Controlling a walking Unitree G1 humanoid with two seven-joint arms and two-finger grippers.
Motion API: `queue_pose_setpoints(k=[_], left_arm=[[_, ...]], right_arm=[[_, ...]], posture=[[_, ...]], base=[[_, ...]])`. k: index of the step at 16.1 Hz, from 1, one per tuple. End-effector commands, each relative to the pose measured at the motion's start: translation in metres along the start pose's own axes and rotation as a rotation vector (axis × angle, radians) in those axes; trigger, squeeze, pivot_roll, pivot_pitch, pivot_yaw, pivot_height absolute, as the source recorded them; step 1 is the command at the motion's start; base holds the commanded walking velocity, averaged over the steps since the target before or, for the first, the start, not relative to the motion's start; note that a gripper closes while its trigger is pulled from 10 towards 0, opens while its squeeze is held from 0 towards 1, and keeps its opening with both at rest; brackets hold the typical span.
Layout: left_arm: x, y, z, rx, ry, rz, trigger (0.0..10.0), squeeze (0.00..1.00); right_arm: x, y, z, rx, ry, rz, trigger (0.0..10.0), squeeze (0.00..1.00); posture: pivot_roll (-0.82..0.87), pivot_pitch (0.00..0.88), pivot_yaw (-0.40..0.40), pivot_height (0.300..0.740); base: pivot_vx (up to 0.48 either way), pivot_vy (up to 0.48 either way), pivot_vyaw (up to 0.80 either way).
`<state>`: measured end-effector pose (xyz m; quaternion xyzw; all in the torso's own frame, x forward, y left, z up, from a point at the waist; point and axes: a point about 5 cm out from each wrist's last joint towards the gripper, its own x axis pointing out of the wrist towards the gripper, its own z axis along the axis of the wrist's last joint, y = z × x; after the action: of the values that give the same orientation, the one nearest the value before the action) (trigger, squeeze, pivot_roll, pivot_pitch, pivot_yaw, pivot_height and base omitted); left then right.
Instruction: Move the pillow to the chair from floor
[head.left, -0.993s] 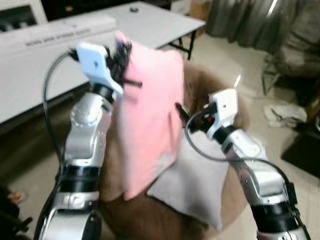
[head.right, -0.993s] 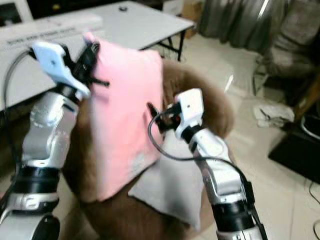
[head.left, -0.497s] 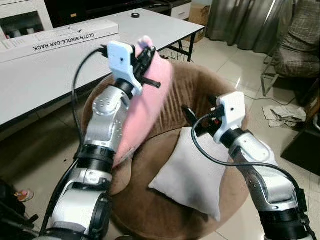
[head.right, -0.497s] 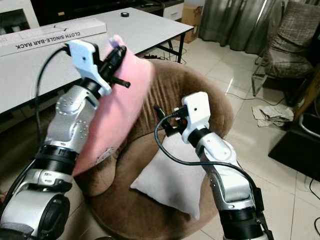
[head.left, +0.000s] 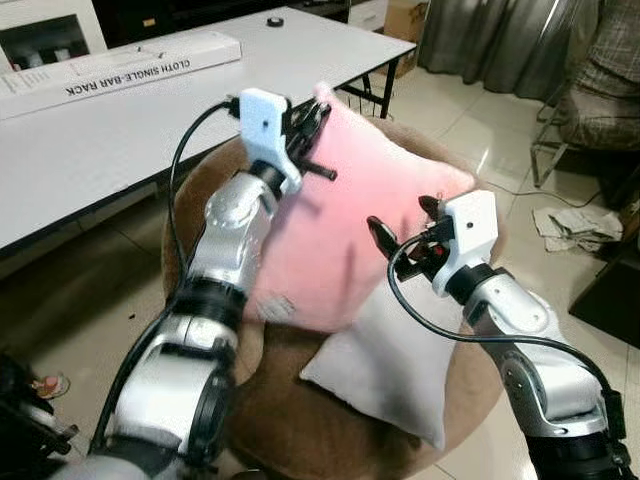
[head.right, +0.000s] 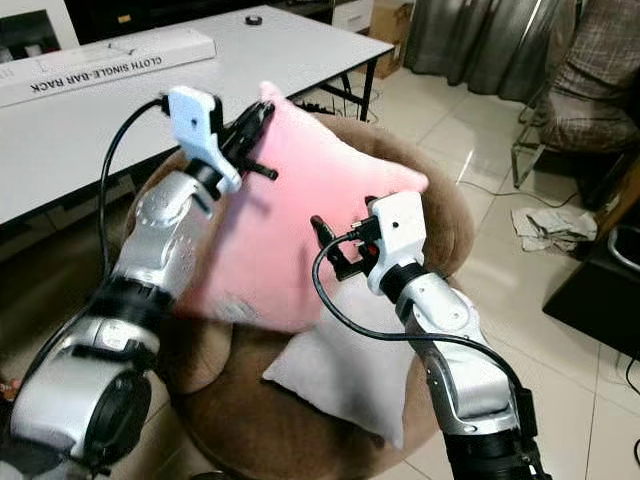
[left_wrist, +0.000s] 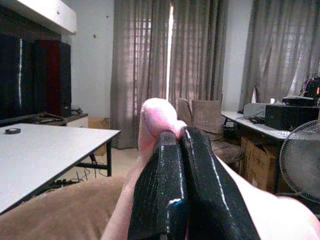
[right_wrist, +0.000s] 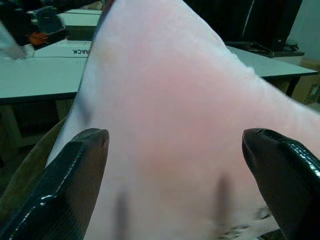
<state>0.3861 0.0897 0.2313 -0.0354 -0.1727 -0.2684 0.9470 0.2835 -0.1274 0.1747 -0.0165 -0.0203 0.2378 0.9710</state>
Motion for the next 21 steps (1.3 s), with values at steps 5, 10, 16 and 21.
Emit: queue_pose_setpoints(k=[5, 10, 16, 21], left_arm=[[0.019, 0.003, -0.002, -0.043, 0.031, 0.126, 10.0, 0.00], [0.012, -0.013, -0.042, -0.027, 0.230, 0.171, 10.0, 0.00], [-0.011, -0.005, -0.076, 0.141, 0.487, 0.197, 10.0, 1.00], [-0.014, 0.011, -0.071, 0.127, 0.499, 0.252, 10.0, 1.00]], right_arm=[[-0.024, 0.000, 0.001, -0.001, 0.031, -0.036, 10.0, 0.00], [-0.058, 0.017, 0.000, 0.022, 0.073, -0.076, 10.0, 0.00], [-0.069, 0.030, -0.004, 0.055, 0.125, -0.074, 10.0, 0.00], [-0.068, 0.028, -0.002, 0.055, 0.132, -0.078, 10.0, 0.00]], posture=[[-0.07, 0.000, 0.030, 0.740], [-0.16, 0.069, 0.087, 0.740], [-0.16, 0.096, 0.101, 0.740], [-0.15, 0.084, 0.091, 0.740]], base=[[0.000, 0.000, 0.00], [0.000, 0.000, 0.00], [0.000, 0.000, 0.00], [0.000, 0.000, 0.00]])
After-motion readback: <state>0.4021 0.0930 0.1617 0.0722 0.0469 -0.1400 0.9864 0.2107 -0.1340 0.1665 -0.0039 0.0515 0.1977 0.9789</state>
